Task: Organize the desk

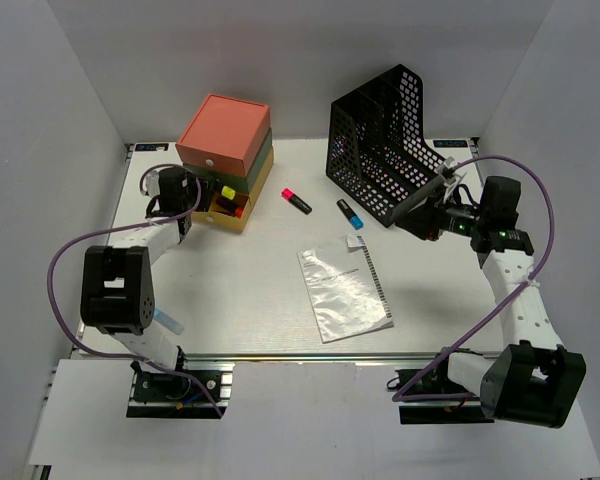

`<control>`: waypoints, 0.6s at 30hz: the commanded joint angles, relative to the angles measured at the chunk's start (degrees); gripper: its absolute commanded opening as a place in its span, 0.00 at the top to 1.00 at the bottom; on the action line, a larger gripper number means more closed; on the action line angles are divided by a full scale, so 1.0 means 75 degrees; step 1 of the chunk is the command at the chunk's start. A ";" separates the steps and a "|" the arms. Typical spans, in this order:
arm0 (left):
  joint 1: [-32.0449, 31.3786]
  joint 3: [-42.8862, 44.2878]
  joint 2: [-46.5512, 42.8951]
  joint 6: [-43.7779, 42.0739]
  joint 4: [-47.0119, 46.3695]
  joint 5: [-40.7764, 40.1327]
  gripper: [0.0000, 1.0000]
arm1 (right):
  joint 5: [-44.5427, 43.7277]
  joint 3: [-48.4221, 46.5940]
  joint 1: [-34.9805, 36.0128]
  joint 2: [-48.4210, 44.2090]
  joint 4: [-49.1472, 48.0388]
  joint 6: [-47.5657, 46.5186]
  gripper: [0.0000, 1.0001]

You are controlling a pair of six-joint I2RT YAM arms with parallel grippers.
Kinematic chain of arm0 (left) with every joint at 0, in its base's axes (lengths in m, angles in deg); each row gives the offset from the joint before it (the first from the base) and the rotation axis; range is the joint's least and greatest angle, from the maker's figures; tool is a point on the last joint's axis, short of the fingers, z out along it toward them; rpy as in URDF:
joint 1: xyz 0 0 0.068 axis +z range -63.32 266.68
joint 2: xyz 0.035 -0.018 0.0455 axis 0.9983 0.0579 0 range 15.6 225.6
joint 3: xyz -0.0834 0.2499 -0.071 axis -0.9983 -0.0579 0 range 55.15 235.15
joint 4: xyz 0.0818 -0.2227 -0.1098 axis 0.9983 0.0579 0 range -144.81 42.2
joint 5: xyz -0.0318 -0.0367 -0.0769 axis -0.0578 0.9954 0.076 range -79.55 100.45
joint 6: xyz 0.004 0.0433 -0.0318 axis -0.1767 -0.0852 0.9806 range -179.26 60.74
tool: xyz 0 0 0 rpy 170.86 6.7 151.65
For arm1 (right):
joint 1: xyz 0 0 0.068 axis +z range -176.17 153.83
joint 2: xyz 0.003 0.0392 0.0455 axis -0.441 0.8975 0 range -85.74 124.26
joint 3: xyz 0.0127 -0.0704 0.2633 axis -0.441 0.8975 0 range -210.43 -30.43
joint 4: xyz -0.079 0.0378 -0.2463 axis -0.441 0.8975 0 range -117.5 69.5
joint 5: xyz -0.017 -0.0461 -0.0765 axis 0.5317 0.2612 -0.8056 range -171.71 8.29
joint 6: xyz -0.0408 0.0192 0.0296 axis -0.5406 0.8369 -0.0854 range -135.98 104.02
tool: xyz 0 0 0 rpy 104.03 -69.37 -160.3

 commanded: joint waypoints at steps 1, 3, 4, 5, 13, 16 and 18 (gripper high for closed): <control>0.0044 0.0444 0.0010 0.0056 -0.0128 0.0134 0.41 | 0.0466 -0.0010 0.0003 -0.0222 -0.0006 -0.0498 0.70; 0.0113 0.0550 0.0115 0.0056 -0.0093 0.0426 0.34 | 0.0653 -0.0068 0.0015 -0.0210 0.0112 -0.0803 0.64; 0.0114 0.0643 0.0139 0.0044 -0.0058 0.0579 0.33 | 0.0700 -0.0115 0.0026 -0.0210 0.0321 -0.0932 0.62; 0.0114 0.0656 0.0139 0.0056 -0.0070 0.0685 0.32 | 0.0724 -0.0127 0.0050 -0.0199 0.0416 -0.1165 0.61; 0.0184 -0.0232 -0.1558 -0.1111 -0.0980 0.2438 0.80 | -0.1109 -0.0618 0.1243 0.0198 0.0792 -0.1882 0.79; 0.0184 -0.0946 -0.2249 -0.2375 -0.1730 0.3798 1.00 | -0.2178 -0.1237 0.2169 0.0983 0.0990 -0.1964 0.91; 0.0102 -0.1265 -0.2567 -0.3209 -0.1746 0.4971 0.97 | -0.3245 -0.1672 0.2662 0.1777 0.1120 -0.1685 0.93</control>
